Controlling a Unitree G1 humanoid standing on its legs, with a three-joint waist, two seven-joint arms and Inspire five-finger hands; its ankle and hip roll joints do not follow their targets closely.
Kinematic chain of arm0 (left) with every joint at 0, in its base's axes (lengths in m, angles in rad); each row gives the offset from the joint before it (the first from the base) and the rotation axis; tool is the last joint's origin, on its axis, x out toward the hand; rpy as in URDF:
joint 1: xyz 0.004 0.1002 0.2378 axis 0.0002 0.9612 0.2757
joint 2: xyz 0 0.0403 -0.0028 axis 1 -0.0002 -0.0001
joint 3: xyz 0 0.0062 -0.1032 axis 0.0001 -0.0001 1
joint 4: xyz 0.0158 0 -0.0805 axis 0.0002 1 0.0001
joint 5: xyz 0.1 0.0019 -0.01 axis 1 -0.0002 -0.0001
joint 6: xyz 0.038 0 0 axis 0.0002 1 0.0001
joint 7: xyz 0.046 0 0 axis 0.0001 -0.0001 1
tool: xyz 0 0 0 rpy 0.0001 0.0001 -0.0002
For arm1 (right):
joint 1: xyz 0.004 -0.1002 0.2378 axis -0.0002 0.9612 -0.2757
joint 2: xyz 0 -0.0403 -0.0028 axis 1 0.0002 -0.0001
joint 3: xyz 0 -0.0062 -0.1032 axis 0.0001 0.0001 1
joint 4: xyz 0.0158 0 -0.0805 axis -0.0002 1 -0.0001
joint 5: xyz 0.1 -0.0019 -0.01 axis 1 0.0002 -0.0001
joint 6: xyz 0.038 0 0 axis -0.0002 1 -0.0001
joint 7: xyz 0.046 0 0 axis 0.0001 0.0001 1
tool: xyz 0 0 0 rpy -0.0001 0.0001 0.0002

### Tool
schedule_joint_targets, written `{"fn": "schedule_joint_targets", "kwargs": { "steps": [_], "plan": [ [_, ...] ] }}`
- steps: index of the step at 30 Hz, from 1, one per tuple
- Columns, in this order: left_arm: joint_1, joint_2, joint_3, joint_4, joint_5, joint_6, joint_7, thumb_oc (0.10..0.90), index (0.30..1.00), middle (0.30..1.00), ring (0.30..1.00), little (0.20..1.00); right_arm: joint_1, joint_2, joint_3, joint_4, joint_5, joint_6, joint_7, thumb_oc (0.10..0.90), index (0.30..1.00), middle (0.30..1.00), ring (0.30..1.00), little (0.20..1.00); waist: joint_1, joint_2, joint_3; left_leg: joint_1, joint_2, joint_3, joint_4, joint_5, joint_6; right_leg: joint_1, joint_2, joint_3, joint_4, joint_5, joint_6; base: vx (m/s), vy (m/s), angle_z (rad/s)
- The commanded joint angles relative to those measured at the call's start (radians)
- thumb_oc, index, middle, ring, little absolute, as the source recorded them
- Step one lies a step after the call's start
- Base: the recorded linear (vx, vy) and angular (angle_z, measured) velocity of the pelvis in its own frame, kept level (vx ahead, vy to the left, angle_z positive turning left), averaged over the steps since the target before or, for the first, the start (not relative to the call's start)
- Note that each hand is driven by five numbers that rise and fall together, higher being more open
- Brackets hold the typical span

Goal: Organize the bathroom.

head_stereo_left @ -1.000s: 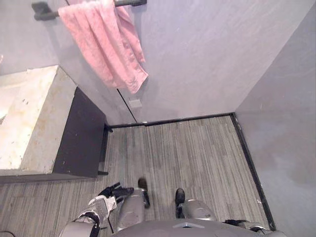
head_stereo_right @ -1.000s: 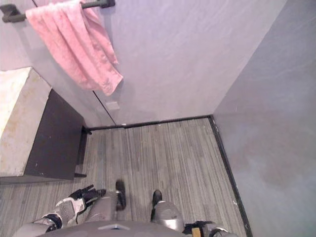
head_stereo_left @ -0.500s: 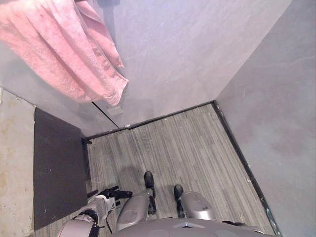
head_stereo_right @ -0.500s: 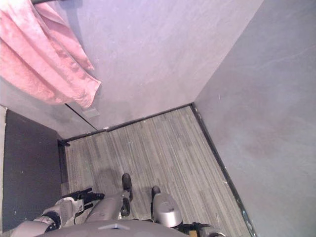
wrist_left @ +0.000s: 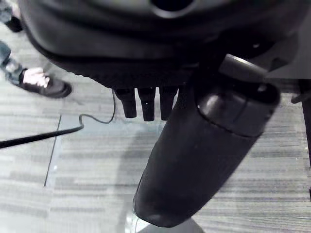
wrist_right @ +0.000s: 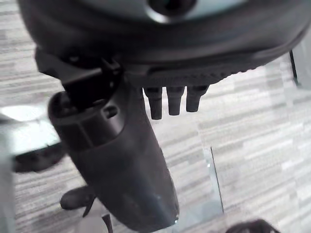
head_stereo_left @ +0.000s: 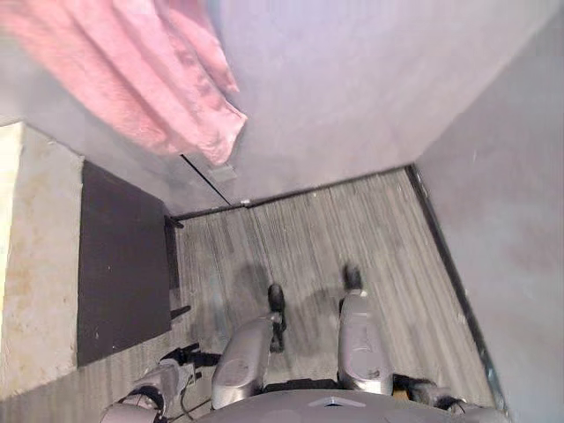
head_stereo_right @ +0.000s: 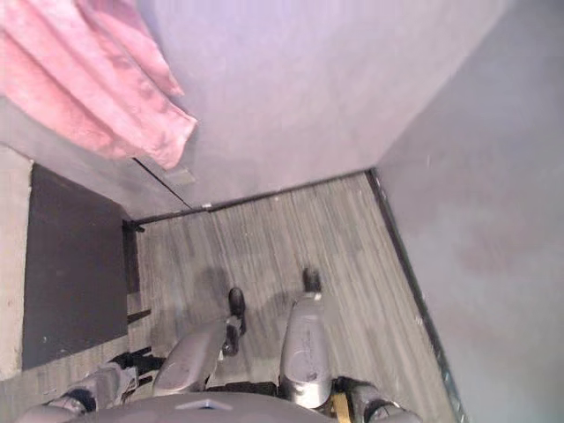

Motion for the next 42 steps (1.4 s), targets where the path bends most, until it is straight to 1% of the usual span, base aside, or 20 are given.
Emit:
{"fn": "schedule_joint_targets", "kwargs": {
  "steps": [1,4,5,7,8,9,11,13,15,18,20,23,25,28,29,30,31,36,40,42],
  "plan": [
    [0.007,-0.020,-0.007,-0.027,-0.097,0.036,-0.046,0.800,0.900,0.900,0.900,0.900,0.038,-0.077,0.000,-0.004,-0.034,-0.041,-0.034,0.800,0.900,0.900,0.900,0.900,-0.036,0.051,-0.031,0.074,0.119,-0.021,0.072,-0.071,-0.046,0.015,0.018,-0.064,-0.070,0.070,-0.012,0.10,-0.007,0.73],
    [0.000,-0.022,0.032,-0.042,-0.195,0.016,-0.046,0.800,0.900,0.900,0.900,0.900,0.023,-0.106,-0.001,-0.035,-0.022,-0.073,-0.023,0.800,0.900,0.900,0.900,0.900,-0.029,0.057,-0.047,0.093,0.122,-0.035,0.034,-0.053,-0.059,0.030,0.017,-0.070,-0.083,0.066,-0.016,0.10,-0.015,0.29],
    [0.004,-0.017,0.052,-0.054,-0.200,0.015,-0.042,0.800,0.900,0.900,0.900,0.900,0.018,-0.115,0.000,-0.061,-0.020,-0.053,-0.008,0.800,0.900,0.900,0.900,0.900,-0.025,0.054,-0.052,0.100,0.124,-0.040,0.027,-0.053,-0.062,0.036,0.018,-0.073,-0.087,0.064,-0.016,0.08,-0.045,0.10],
    [0.009,0.006,0.076,-0.079,-0.256,0.019,-0.041,0.800,0.900,0.900,0.900,0.900,0.008,-0.134,0.015,-0.100,-0.050,-0.104,-0.003,0.800,0.900,0.900,0.900,0.900,-0.015,0.043,-0.059,0.107,0.130,-0.045,0.022,-0.054,-0.067,0.039,0.017,-0.077,-0.087,0.064,-0.014,0.09,-0.098,0.00],
    [0.022,0.027,0.110,-0.120,-0.283,0.012,-0.041,0.800,0.900,0.900,0.900,0.900,-0.002,-0.161,0.027,-0.197,-0.007,-0.146,-0.008,0.800,0.900,0.900,0.900,0.900,-0.005,0.034,-0.064,0.117,0.133,-0.050,0.017,-0.057,-0.070,0.049,0.016,-0.084,-0.099,0.068,-0.010,0.10,-0.134,0.01],
    [0.042,0.055,0.140,-0.191,-0.322,-0.003,-0.045,0.800,0.900,0.900,0.900,0.900,-0.008,-0.197,0.037,-0.401,0.036,-0.138,-0.010,0.800,0.900,0.900,0.900,0.900,-0.001,0.027,-0.065,0.128,0.139,-0.051,0.014,-0.061,-0.073,0.058,0.017,-0.087,-0.103,0.066,-0.007,0.09,-0.119,0.11],
    [0.068,0.097,0.184,-0.279,-0.336,-0.029,-0.037,0.800,0.900,0.900,0.900,0.900,-0.001,-0.244,0.028,-0.682,0.097,-0.103,-0.018,0.800,0.900,0.900,0.900,0.900,-0.004,0.017,-0.072,0.133,0.146,-0.046,0.013,-0.064,-0.073,0.060,0.020,-0.086,-0.107,0.064,-0.005,0.05,-0.066,0.15],
    [0.080,0.123,0.210,-0.335,-0.308,-0.074,-0.028,0.800,0.900,0.900,0.900,0.900,0.009,-0.261,0.013,-0.819,0.089,-0.155,-0.021,0.800,0.900,0.900,0.900,0.900,-0.008,0.009,-0.081,0.133,0.150,-0.040,0.012,-0.065,-0.073,0.059,0.023,-0.083,-0.109,0.063,-0.002,0.03,-0.054,0.06],
    [0.062,0.182,0.215,-0.458,-0.192,-0.130,0.015,0.800,0.900,0.900,0.900,0.900,-0.006,-0.300,-0.018,-1.000,0.060,-0.200,-0.017,0.800,0.900,0.900,0.900,0.900,-0.005,0.000,-0.095,0.135,0.155,-0.028,0.003,-0.062,-0.071,0.064,0.026,-0.085,-0.120,0.066,0.009,0.03,-0.075,0.00],
    [0.009,0.247,0.206,-0.560,-0.056,-0.156,0.030,0.800,0.900,0.900,0.900,0.900,-0.071,-0.349,-0.038,-1.055,0.050,-0.216,0.035,0.800,0.900,0.900,0.900,0.900,0.008,0.000,-0.107,0.140,0.159,-0.020,-0.002,-0.063,-0.071,0.074,0.027,-0.087,-0.129,0.064,0.019,0.04,-0.066,0.03],
    [-0.038,0.291,0.192,-0.611,-0.002,-0.145,0.046,0.800,0.900,0.900,0.900,0.900,-0.154,-0.382,-0.030,-1.057,0.061,-0.196,0.050,0.800,0.900,0.900,0.900,0.900,0.020,0.002,-0.114,0.140,0.162,-0.020,-0.004,-0.062,-0.073,0.080,0.029,-0.087,-0.133,0.063,0.021,0.03,-0.063,0.01],
    [-0.129,0.361,0.165,-0.688,0.041,-0.111,0.080,0.800,0.900,0.900,0.900,0.900,-0.315,-0.413,0.013,-1.045,0.114,-0.138,0.046,0.800,0.900,0.900,0.900,0.900,0.037,0.002,-0.118,0.143,0.166,-0.022,0.000,-0.061,-0.078,0.095,0.030,-0.088,-0.137,0.060,0.017,0.03,-0.061,0.02],
    [-0.217,0.408,0.144,-0.761,0.062,-0.075,0.121,0.800,0.900,0.900,0.900,0.900,-0.466,-0.412,0.070,-1.025,0.138,-0.086,0.019,0.800,0.900,0.900,0.900,0.900,0.054,0.000,-0.118,0.142,0.168,-0.026,0.008,-0.063,-0.082,0.107,0.031,-0.086,-0.139,0.057,0.012,0.03,-0.075,0.05],
    [-0.303,0.434,0.132,-0.830,0.092,-0.039,0.156,0.800,0.900,0.900,0.900,0.900,-0.603,-0.400,0.135,-1.013,0.125,-0.047,-0.011,0.800,0.900,0.900,0.900,0.900,0.074,-0.005,-0.123,0.142,0.171,-0.030,0.014,-0.064,-0.088,0.119,0.031,-0.089,-0.143,0.056,0.009,0.03,-0.057,0.09],
    [-0.331,0.443,0.124,-0.839,0.110,-0.043,0.159,0.800,0.900,0.900,0.900,0.900,-0.653,-0.401,0.162,-1.006,0.136,-0.040,-0.013,0.800,0.900,0.900,0.900,0.900,0.082,-0.007,-0.126,0.144,0.172,-0.031,0.015,-0.064,-0.090,0.125,0.031,-0.091,-0.147,0.057,0.008,0.03,-0.044,0.16],
    [-0.337,0.444,0.124,-0.841,0.116,-0.042,0.160,0.800,0.900,0.900,0.900,0.900,-0.663,-0.400,0.168,-1.005,0.137,-0.036,-0.013,0.800,0.900,0.900,0.900,0.900,0.083,-0.008,-0.126,0.145,0.173,-0.031,0.015,-0.064,-0.090,0.127,0.031,-0.091,-0.147,0.057,0.008,0.06,-0.056,0.15],
    [-0.398,0.472,0.102,-0.854,0.163,-0.020,0.166,0.800,0.900,0.900,0.900,0.900,-0.756,-0.393,0.216,-0.999,0.110,-0.006,-0.048,0.800,0.900,0.900,0.900,0.900,0.095,-0.011,-0.137,0.149,0.176,-0.032,0.014,-0.062,-0.094,0.134,0.033,-0.090,-0.149,0.054,0.008,0.05,-0.042,0.11],
    [-0.556,0.542,0.032,-0.790,0.184,-0.002,0.173,0.800,0.900,0.900,0.900,0.900,-0.927,-0.363,0.289,-0.977,0.181,0.066,-0.115,0.800,0.900,0.900,0.900,0.900,0.104,-0.009,-0.160,0.160,0.187,-0.030,0.004,-0.055,-0.102,0.148,0.036,-0.090,-0.154,0.050,0.009,0.06,-0.023,0.05],
    [-0.688,0.573,-0.045,-0.723,0.179,-0.002,0.156,0.800,0.900,0.900,0.900,0.900,-1.037,-0.327,0.347,-0.941,0.186,0.097,-0.154,0.800,0.900,0.900,0.900,0.900,0.109,-0.004,-0.166,0.160,0.193,-0.028,0.003,-0.051,-0.108,0.155,0.033,-0.092,-0.157,0.049,0.009,0.00,0.000,0.00],
    [-0.742,0.579,-0.079,-0.699,0.171,-0.003,0.159,0.800,0.900,0.900,0.900,0.900,-1.082,-0.316,0.374,-0.911,0.188,0.092,-0.167,0.800,0.900,0.900,0.900,0.900,0.110,-0.002,-0.169,0.161,0.192,-0.029,0.001,-0.049,-0.111,0.157,0.032,-0.091,-0.160,0.049,0.011,0.02,0.023,0.03]
  ]
}}
